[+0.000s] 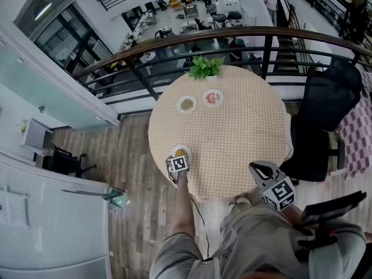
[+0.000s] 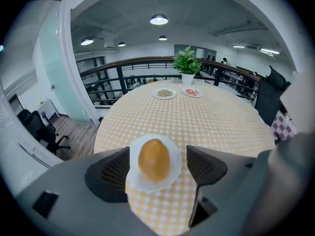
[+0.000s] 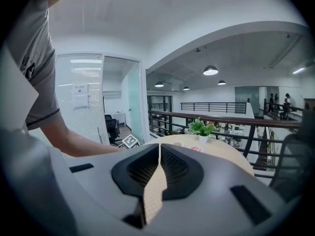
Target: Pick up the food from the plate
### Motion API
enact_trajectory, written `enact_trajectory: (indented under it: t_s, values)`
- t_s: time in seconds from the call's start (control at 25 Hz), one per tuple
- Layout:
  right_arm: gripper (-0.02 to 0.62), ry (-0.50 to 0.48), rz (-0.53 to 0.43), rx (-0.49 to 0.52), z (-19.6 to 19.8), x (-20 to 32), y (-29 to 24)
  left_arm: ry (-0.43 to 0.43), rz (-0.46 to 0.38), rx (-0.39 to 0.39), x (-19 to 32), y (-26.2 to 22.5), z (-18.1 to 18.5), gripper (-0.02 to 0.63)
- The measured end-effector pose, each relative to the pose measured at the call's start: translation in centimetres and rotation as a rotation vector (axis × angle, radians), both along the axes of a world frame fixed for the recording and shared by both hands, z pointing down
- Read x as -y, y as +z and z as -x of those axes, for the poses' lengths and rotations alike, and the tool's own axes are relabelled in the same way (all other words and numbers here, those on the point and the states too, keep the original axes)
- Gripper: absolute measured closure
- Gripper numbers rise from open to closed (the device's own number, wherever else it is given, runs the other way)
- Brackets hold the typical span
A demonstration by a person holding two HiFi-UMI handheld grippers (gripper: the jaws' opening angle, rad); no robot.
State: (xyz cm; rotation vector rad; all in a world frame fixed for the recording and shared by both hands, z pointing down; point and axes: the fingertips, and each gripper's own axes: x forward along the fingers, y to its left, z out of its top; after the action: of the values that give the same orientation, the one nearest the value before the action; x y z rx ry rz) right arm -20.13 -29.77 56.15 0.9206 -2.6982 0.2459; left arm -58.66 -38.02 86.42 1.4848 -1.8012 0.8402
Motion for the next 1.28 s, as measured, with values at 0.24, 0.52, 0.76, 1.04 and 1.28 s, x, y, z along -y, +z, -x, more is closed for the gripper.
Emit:
enact_trajectory:
  t_s: [0.24, 0.52, 0.76, 1.04, 1.28]
  values:
    - [0.572, 0.065, 0.004, -0.02, -1.7, 1.2, 0.4, -0.018, 0.09, -0.079, 0.1, 4.5, 0.3, 0.236]
    - [0.572, 0.124, 0.006, -0.025, -2.9, 2.2, 0.3, -0.005, 0.095, -0.259, 2.3, 7.5, -1.3, 0.235]
    - [0.572, 0.134, 0.014, -0.031, -2.9, 2.7, 0.5, -0.111, 0.208, -0.277, -1.0, 11.3, 0.4, 0.235]
    - [0.572, 0.139, 0.018, -0.033, -2.8, 3.1, 0.9, -0.115, 0.2, -0.27, -0.6, 11.5, 0.8, 0.235]
    - [0.572, 0.145, 0.026, -0.039, -3.3, 2.8, 1.2, -0.12, 0.184, -0.275, -0.7, 11.4, 0.7, 0.235]
